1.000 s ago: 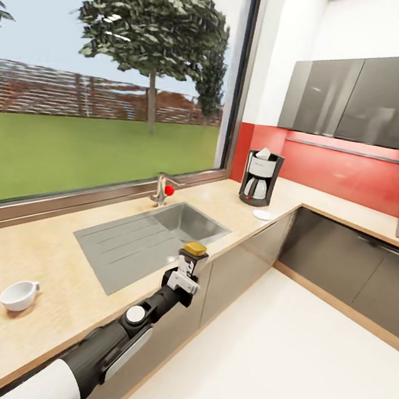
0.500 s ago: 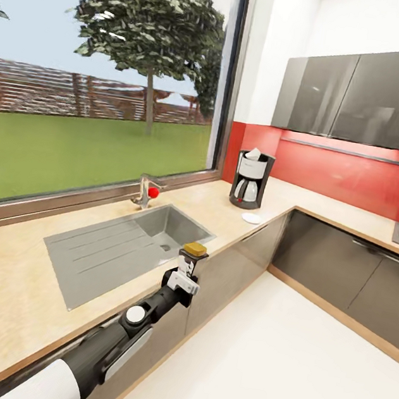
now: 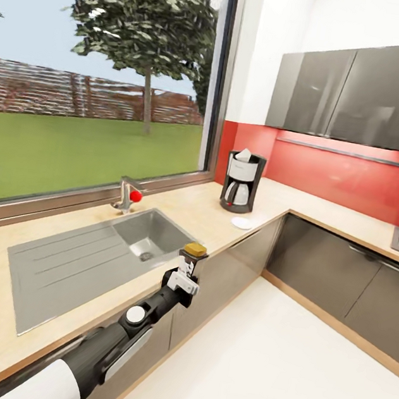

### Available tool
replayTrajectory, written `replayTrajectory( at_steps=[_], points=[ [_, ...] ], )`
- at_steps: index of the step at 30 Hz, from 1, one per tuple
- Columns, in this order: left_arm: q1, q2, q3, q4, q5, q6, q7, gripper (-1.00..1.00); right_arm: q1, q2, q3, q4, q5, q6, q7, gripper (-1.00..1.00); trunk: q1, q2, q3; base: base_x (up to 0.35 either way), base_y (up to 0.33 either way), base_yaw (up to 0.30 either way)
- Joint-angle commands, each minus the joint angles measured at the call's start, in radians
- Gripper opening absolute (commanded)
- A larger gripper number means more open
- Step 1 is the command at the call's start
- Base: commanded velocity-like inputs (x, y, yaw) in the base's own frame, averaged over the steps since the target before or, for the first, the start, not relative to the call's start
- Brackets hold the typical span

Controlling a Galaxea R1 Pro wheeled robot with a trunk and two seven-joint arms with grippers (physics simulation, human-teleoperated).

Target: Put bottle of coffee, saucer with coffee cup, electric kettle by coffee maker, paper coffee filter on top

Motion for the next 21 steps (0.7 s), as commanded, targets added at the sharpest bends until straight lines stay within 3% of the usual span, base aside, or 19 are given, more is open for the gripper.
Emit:
replayTrajectory(
  at_steps=[1,21],
  points=[
    [-0.001,0.000,-0.001,0.001,0.009,-0.003,-0.004,-1.00,-0.001,0.000,0.001,0.001,-0.008,-0.003,0.005,1.00,0.001,-0.002,-0.002,0.264,-0.234,0.000],
    [0.010,0.001,0.002,0.001,0.009,-0.004,-0.004,-1.00,-0.001,0.000,0.001,0.001,-0.007,-0.003,0.005,1.00,0.001,-0.002,-0.002,0.272,-0.224,0.000]
  ],
)
